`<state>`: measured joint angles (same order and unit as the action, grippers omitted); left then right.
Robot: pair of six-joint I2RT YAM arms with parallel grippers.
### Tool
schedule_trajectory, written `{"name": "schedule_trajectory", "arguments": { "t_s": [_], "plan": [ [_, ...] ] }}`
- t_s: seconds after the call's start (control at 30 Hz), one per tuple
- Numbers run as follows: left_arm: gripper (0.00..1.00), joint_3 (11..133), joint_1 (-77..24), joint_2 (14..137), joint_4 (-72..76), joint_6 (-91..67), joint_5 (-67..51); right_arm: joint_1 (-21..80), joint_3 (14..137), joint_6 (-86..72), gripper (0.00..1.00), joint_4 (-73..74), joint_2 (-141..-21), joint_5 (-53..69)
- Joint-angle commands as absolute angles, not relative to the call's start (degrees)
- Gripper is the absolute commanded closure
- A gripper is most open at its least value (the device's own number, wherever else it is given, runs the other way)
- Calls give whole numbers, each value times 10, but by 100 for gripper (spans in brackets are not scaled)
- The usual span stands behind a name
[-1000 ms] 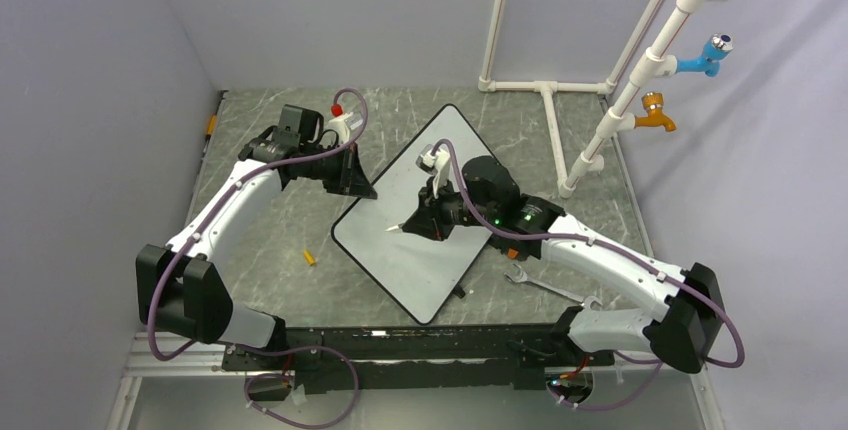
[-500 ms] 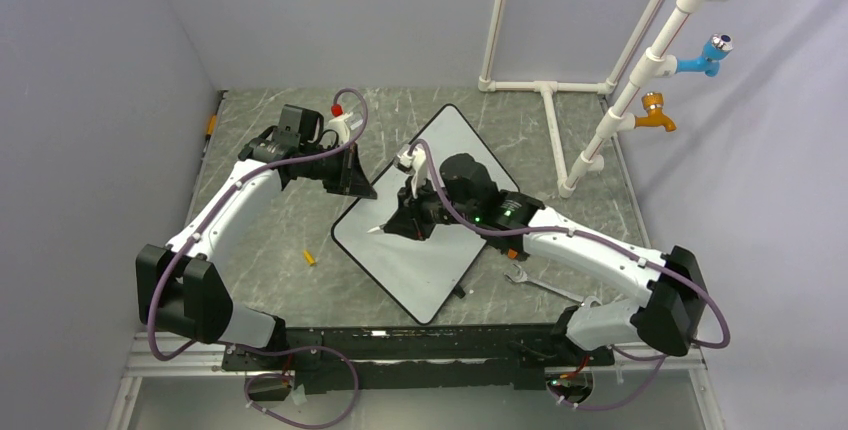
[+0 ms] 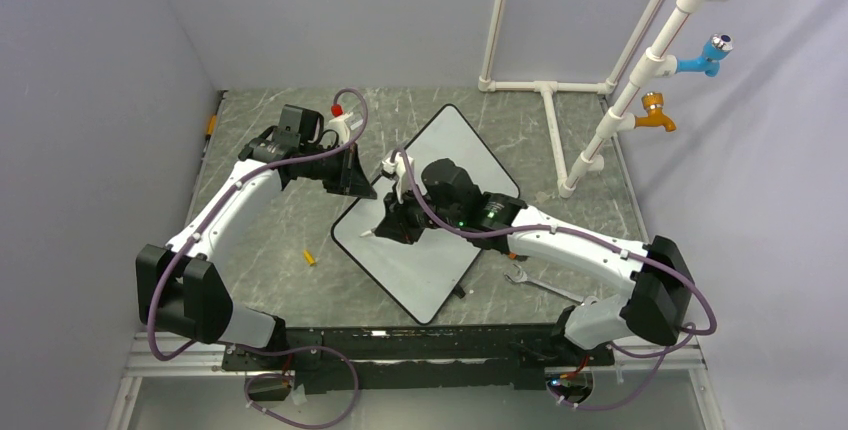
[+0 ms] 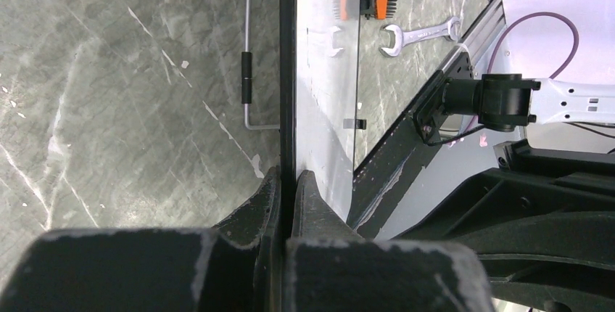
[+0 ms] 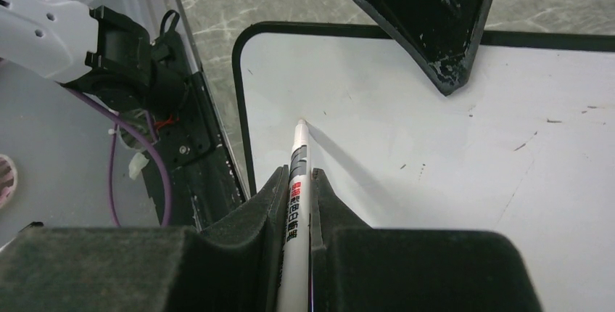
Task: Write a sentence on the whiteboard
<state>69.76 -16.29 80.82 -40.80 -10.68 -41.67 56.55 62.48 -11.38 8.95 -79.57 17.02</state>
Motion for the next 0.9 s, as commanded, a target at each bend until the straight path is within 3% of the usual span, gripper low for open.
{"name": "schedule_trajectory", "arguments": {
  "t_s": [0.0, 0.87],
  "plan": [
    [100, 706, -163, 789, -393, -73, -337, 575, 654, -96, 100, 69, -799, 139],
    [100, 707, -165, 791, -396, -72, -331, 577, 638, -53, 100, 107, -810, 4]
  ]
}}
